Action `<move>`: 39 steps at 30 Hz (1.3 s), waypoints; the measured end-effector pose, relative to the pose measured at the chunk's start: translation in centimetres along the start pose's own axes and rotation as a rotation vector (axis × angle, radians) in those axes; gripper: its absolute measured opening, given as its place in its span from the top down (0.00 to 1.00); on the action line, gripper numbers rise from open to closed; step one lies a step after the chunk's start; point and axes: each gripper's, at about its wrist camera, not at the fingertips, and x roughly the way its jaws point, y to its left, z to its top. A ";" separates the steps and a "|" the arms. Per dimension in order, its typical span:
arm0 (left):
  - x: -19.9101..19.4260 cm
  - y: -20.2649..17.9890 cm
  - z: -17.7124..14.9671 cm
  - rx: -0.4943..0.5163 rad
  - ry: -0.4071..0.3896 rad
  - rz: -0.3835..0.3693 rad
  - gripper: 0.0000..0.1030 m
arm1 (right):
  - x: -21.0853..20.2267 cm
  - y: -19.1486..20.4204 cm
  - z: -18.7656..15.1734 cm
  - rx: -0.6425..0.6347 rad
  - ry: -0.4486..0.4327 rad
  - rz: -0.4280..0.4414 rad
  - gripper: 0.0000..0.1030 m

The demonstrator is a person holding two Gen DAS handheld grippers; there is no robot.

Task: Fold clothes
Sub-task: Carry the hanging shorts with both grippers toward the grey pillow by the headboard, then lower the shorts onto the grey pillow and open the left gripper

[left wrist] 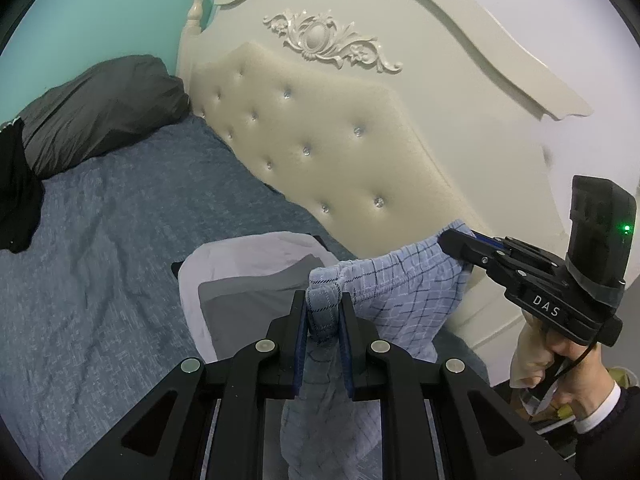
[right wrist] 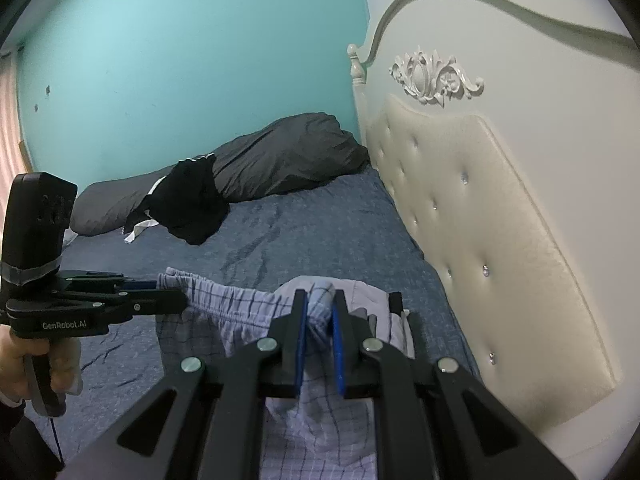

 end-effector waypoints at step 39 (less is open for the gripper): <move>13.8 9.4 -1.2 -0.151 0.182 0.029 0.85 | 14.1 -3.0 -2.0 0.043 0.198 -0.071 0.90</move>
